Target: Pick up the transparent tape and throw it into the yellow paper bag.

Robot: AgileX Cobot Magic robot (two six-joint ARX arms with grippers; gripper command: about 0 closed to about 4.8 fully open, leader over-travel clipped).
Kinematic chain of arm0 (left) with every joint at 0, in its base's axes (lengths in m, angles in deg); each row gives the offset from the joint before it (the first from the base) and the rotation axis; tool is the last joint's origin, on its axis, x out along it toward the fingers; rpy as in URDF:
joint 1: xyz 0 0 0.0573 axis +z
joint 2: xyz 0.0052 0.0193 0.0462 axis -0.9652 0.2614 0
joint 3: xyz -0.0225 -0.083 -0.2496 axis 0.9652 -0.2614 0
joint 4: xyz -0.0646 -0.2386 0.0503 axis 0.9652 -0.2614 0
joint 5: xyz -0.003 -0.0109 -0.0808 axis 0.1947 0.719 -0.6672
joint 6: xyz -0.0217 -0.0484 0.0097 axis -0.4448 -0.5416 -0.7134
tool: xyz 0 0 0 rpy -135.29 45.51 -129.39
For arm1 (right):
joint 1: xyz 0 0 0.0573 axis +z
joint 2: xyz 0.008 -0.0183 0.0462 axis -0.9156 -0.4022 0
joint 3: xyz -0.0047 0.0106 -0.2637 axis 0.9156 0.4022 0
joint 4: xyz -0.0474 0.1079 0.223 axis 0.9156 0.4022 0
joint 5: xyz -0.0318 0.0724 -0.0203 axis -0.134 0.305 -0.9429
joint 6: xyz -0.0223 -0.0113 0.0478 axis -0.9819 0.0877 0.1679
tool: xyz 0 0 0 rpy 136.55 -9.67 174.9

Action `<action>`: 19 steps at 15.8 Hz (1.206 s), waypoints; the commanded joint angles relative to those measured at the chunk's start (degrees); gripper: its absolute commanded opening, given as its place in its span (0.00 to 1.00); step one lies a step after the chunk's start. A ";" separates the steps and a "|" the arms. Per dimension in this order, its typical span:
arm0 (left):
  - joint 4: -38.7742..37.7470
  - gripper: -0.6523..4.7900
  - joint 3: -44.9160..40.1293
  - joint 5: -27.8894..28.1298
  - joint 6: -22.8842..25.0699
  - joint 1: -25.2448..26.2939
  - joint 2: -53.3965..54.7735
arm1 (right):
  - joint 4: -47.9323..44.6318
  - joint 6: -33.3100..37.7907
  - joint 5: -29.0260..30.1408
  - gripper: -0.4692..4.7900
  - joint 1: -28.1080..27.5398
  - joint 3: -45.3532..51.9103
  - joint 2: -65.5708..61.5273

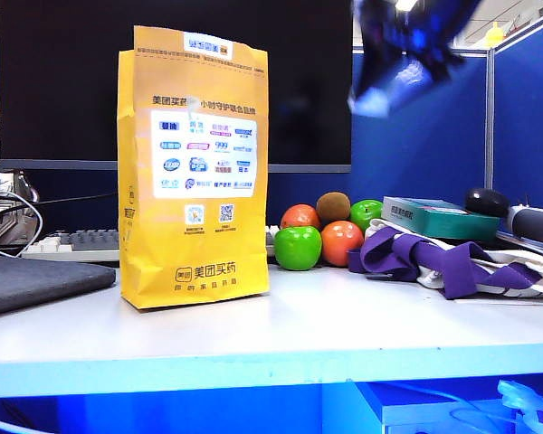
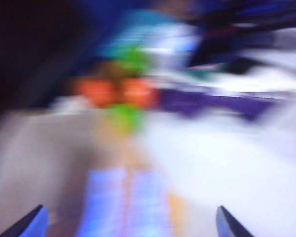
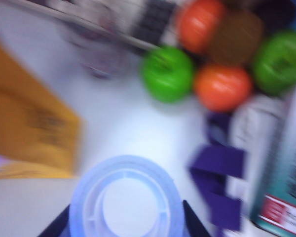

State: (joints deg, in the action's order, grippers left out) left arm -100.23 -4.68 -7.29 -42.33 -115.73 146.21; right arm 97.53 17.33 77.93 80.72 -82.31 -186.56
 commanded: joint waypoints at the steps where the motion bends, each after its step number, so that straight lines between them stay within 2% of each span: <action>1: -0.61 1.00 3.06 9.11 1.49 4.26 -1.99 | 1.22 2.21 10.34 0.50 1.14 -2.64 3.43; 4: -4.57 1.00 4.15 8.33 1.53 9.70 -2.97 | 0.94 2.29 13.99 0.50 4.15 -2.91 6.21; 6: -9.20 1.00 4.46 2.54 2.32 14.58 -4.24 | 0.83 3.08 17.07 0.50 8.39 -5.11 6.58; 9: -14.82 1.00 4.46 -6.49 2.29 20.70 -6.25 | -4.31 3.93 17.33 0.50 13.49 -8.92 5.09; 15: -16.02 1.00 4.46 -21.53 2.71 21.73 -10.21 | -5.60 6.78 20.87 0.50 13.73 -18.88 -6.45; 19: -16.87 1.00 4.46 -19.74 2.03 21.73 -10.29 | -7.08 8.79 21.42 0.50 13.94 -20.26 -10.12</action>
State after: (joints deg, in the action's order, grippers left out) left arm -117.38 -0.46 -26.98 -40.06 -94.05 136.11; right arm 91.76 25.53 98.43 94.47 -101.98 -196.70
